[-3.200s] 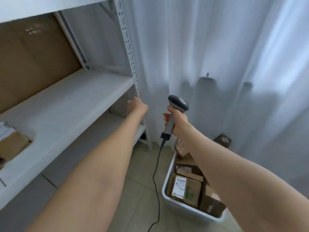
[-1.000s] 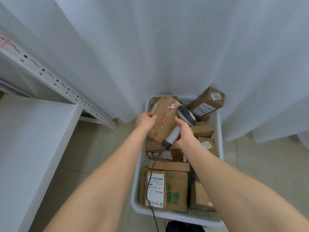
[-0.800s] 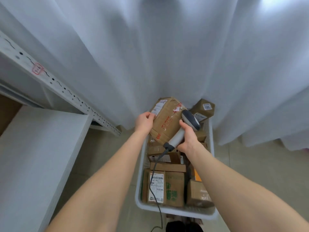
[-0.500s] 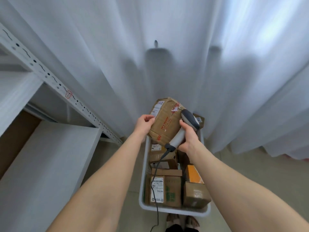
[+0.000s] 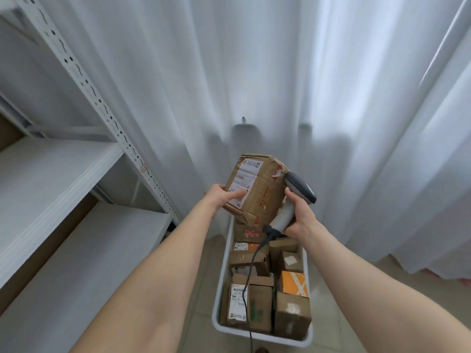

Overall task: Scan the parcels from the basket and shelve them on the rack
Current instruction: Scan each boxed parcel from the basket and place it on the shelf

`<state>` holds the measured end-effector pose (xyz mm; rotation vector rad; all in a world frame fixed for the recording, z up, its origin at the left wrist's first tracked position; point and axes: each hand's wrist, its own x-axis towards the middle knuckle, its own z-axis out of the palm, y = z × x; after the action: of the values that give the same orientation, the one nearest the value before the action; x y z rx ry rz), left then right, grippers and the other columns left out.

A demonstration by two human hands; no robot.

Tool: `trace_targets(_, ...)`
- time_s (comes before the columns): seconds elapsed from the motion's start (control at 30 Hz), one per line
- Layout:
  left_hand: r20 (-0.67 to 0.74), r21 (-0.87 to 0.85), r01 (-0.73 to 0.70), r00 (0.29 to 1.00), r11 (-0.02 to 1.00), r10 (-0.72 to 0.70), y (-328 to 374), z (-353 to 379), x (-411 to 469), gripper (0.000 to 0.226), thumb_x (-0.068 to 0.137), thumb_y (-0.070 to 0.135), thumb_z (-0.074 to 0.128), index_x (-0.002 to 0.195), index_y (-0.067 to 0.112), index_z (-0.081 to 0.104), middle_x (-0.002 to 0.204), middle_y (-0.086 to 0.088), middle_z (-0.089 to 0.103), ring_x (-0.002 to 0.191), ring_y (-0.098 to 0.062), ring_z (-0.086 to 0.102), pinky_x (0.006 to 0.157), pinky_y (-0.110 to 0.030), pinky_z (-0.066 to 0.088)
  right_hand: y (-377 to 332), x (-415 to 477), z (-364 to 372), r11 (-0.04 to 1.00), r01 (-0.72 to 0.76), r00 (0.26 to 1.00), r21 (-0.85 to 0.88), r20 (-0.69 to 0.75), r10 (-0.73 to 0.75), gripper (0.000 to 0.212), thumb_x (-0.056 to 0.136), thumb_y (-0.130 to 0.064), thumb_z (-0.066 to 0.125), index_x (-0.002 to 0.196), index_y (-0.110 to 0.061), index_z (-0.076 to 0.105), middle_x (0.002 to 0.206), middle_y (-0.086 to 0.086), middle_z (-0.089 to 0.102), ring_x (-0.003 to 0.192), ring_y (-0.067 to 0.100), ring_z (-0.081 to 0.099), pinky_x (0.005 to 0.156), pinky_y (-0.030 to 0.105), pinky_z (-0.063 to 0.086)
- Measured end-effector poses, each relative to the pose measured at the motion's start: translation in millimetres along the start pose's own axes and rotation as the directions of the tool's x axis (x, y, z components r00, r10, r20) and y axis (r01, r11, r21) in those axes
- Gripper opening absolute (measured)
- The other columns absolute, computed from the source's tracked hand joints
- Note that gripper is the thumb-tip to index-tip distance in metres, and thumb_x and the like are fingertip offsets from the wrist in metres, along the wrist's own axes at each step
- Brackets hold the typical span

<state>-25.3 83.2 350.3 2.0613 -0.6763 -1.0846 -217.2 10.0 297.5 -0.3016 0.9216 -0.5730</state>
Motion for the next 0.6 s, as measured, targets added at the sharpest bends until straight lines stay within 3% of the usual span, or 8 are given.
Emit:
trace_targets(0.07, -0.057, -0.091, -0.019, 0.998, 0.996, 0.013, -0.8, 4.4, -26.2, 0.055, 0.073, 0.041, 0.078, 0.112, 0.016, 0.049, 0.091, 0.006, 0.061, 0.077, -0.005, 0.056, 0.063, -0.02, 0.039, -1.0, -23.0, -5.9, 1.0, 0.006, 1.0, 0.007, 0.029, -0.006, 0.028, 0.085, -0.036, 0.069, 0.11, -0.024, 0.063, 0.086, 0.01, 0.077, 0.097, 0.036, 0.065, 0.068, 0.051, 0.054)
trace_targets(0.2, -0.051, -0.305, 0.022, 0.998, 0.952, -0.04, -2.2, 20.8, -77.5, 0.053, 0.081, 0.047, 0.069, 0.119, 0.017, 0.047, 0.093, -0.003, 0.067, 0.086, -0.02, 0.062, 0.085, -0.045, 0.048, -3.4, -67.2, -20.6, 1.0, 0.007, 0.995, -0.002, 0.099, -0.007, 0.022, 0.087, -0.036, 0.068, 0.104, -0.022, 0.068, 0.087, 0.01, 0.076, 0.097, 0.034, 0.067, 0.075, 0.05, 0.054)
trace_targets(0.3, -0.034, -0.332, 0.019, 0.999, 0.943, -0.032, -0.4, 27.9, -110.1, 0.042, 0.081, 0.051, 0.067, 0.103, 0.016, 0.061, 0.085, -0.001, 0.072, 0.087, -0.02, 0.064, 0.09, -0.044, 0.048, -7.0, -95.1, -28.6, 0.999, 0.024, 0.993, -0.029, 0.112, -0.021, 0.022, 0.087, -0.035, 0.068, 0.104, -0.021, 0.069, 0.092, 0.009, 0.076, 0.099, 0.034, 0.068, 0.083, 0.051, 0.054)
trace_targets(0.4, -0.02, -0.337, 0.006, 1.0, 0.942, -0.013, 1.2, 29.0, -136.4, 0.033, 0.081, 0.052, 0.064, 0.09, 0.021, 0.066, 0.078, 0.003, 0.072, 0.091, -0.017, 0.062, 0.091, -0.039, 0.045, -9.0, -114.1, -32.0, 0.998, 0.033, 0.993, -0.045, 0.114, -0.028, 0.021, 0.087, -0.036, 0.069, 0.103, -0.022, 0.067, 0.089, 0.009, 0.077, 0.09, 0.034, 0.071, 0.072, 0.049, 0.056)
trace_targets(0.53, 0.047, -0.344, 0.045, 0.998, 0.938, -0.031, -0.6, 25.7, -166.0, 0.045, 0.08, 0.057, 0.062, 0.104, 0.02, 0.064, 0.1, -0.003, 0.072, 0.103, -0.021, 0.057, 0.098, -0.05, 0.033, -3.3, -131.7, -29.8, 0.998, 0.014, 0.995, -0.053, 0.104, -0.008, 0.03, 0.084, -0.039, 0.071, 0.107, -0.021, 0.065, 0.089, 0.011, 0.076, 0.077, 0.037, 0.073, 0.064, 0.05, 0.058)
trace_targets(0.6, 0.078, -0.327, 0.065, 0.996, 0.943, -0.041, -3.7, 23.0, -177.5, 0.051, 0.079, 0.058, 0.061, 0.112, 0.019, 0.061, 0.11, -0.008, 0.069, 0.11, -0.026, 0.056, 0.098, -0.052, 0.035, 1.8, -137.8, -28.9, 0.998, 0.0, 0.995, -0.064, 0.104, 0.007, 0.032, 0.083, -0.041, 0.071, 0.107, -0.021, 0.065, 0.089, 0.011, 0.076, 0.076, 0.038, 0.073, 0.061, 0.05, 0.058)
